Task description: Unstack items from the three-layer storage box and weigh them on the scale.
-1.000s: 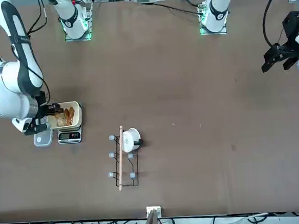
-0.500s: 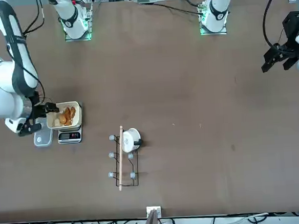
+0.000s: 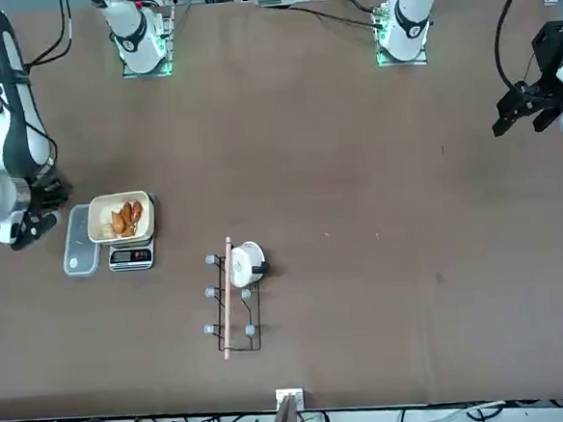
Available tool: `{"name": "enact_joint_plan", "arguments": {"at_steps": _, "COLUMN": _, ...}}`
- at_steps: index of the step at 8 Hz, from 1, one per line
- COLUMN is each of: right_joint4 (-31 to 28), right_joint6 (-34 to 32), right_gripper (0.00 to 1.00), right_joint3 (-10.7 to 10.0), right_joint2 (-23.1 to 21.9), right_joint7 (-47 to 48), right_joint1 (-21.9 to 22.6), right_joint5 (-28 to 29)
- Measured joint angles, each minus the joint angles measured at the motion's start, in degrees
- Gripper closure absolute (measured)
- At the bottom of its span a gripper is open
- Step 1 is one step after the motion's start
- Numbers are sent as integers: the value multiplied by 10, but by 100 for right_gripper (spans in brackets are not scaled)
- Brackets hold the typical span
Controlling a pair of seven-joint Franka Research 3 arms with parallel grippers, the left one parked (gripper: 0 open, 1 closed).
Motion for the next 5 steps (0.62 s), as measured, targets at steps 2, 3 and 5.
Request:
{"name": "enact_joint_plan", "arguments": {"at_steps": 2, "right_joint4": -41, "right_joint6": 64, "right_gripper": 98, "right_joint3": 0, "right_joint2": 16, "right_joint7": -15, "right_joint1": -11, "right_joint5": -29}}
{"name": "enact_joint_plan", "arguments": {"at_steps": 3, "right_joint4": -66, "right_joint6": 116, "right_gripper": 98, "right_joint3": 0, "right_joint2": 30, "right_joint7": -24, "right_joint1": -25, "right_joint5": -34}}
{"name": "enact_joint_plan", "arguments": {"at_steps": 5, "right_joint4": -83, "right_joint6": 166, "right_gripper": 98, "right_joint3": 0, "right_joint2": 55, "right_joint7": -46, "right_joint1": -51, "right_joint5": -36}}
